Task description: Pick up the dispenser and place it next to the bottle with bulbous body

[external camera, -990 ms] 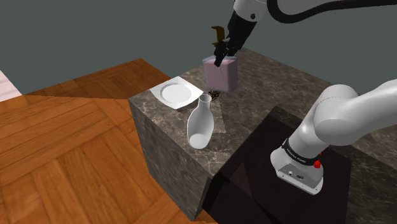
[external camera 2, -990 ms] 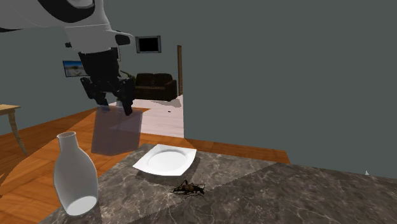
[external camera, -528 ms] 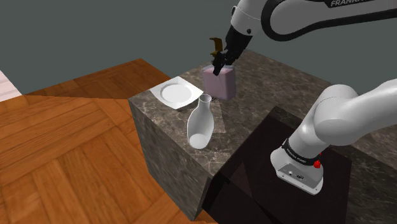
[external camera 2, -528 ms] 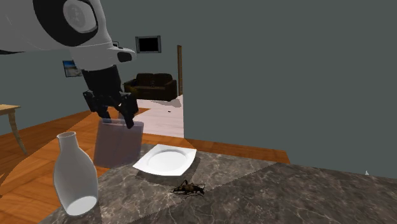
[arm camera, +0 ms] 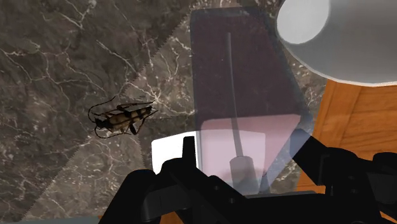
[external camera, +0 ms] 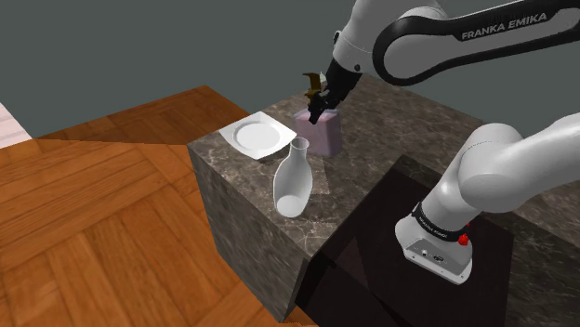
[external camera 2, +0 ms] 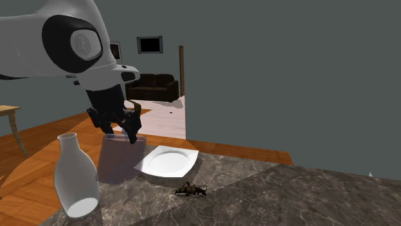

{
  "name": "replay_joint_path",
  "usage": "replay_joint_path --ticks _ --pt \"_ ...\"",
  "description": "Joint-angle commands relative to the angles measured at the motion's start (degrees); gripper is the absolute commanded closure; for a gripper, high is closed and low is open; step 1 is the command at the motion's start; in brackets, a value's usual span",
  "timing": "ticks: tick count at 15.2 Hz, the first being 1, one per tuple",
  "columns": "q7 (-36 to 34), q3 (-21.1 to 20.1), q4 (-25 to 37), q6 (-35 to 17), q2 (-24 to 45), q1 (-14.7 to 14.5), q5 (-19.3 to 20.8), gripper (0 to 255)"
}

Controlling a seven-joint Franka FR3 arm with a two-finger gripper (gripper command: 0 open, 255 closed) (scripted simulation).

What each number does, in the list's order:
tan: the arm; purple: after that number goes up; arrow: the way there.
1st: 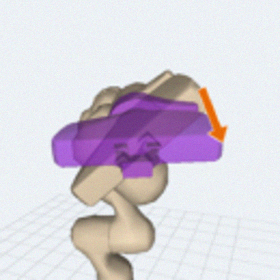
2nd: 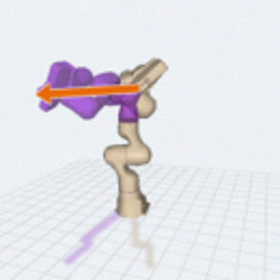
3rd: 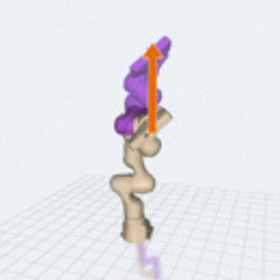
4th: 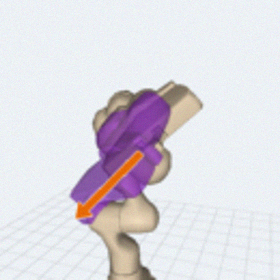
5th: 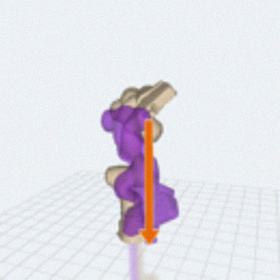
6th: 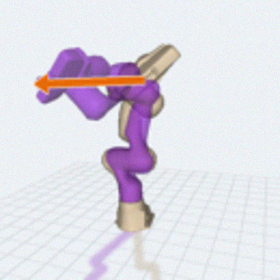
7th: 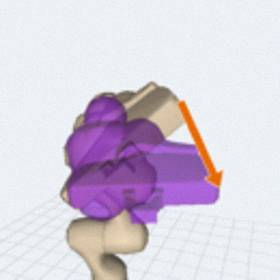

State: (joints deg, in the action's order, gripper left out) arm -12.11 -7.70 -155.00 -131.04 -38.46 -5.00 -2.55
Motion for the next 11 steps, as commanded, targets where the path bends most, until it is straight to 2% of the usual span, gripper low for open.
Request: replay_joint_path --ticks 1,11 --pt "-0.16 -0.21 -1.13 -1.87 0.67 -0.04 -0.07 255" --pt "-0.66 -1.01 -6.29 -11.57 5.22 0.11 -0.13 255"
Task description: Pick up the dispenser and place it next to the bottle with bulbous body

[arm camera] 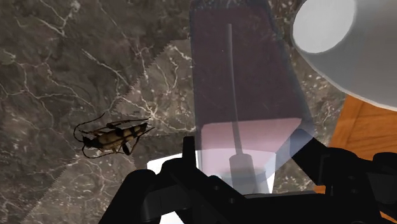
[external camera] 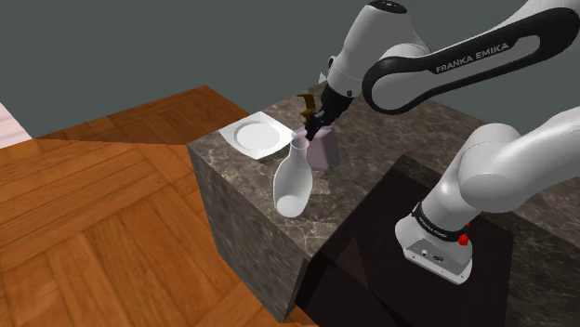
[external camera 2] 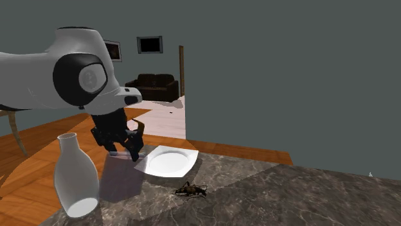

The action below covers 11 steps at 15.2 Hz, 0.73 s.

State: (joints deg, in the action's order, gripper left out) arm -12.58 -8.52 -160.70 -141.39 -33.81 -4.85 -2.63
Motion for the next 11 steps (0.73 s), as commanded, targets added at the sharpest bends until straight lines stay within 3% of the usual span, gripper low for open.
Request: replay_joint_path --ticks 1,11 --pt "-0.25 -0.29 -1.03 -2.26 1.17 0.0 -0.02 255" --pt "-1.17 -1.47 -4.64 -13.19 8.5 0.79 0.53 255"
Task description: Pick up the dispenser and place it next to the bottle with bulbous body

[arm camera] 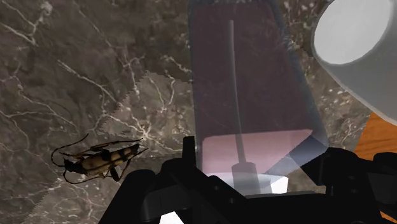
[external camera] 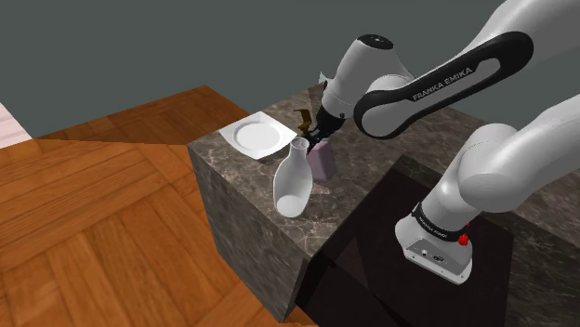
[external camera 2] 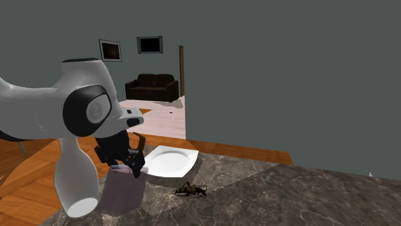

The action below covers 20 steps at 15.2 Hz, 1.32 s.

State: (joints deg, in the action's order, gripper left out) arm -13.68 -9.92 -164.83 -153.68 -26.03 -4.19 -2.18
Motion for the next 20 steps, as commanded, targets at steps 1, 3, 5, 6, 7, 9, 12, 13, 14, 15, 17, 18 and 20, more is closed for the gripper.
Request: replay_joint_path --ticks 1,3,5,6,7,9,12,13,14,15,17,18,20 --pt "-0.12 -0.13 -0.61 -1.35 1.06 0.18 0.12 255" --pt "-0.12 -0.14 -0.61 -1.35 1.06 0.18 0.12 255" --pt "-0.12 -0.14 -0.61 -1.35 1.06 0.18 0.12 255" --pt "-0.12 -0.14 -0.61 -1.35 1.06 0.18 0.12 255" --pt "-0.12 -0.14 -0.61 -1.35 1.06 0.18 0.12 255" --pt "-0.16 -0.18 -0.36 -1.26 1.22 0.23 0.16 0" --pt "-0.15 -0.18 -0.43 -1.24 1.13 0.21 0.14 0" --pt "-0.14 -0.17 -0.4 -1.24 1.17 0.22 0.15 0" --pt "-0.12 -0.14 -0.61 -1.35 1.06 0.18 0.12 0" --pt "0.15 0.21 -0.44 1.57 -1.68 -0.29 -0.27 0" --pt "0.52 0.77 0.25 7.36 -6.78 -0.99 -0.75 0" --pt "0.61 0.96 0.64 9.61 -8.63 -1.21 -0.86 0" --pt "0.6 0.97 0.64 9.61 -8.63 -1.22 -0.85 0"
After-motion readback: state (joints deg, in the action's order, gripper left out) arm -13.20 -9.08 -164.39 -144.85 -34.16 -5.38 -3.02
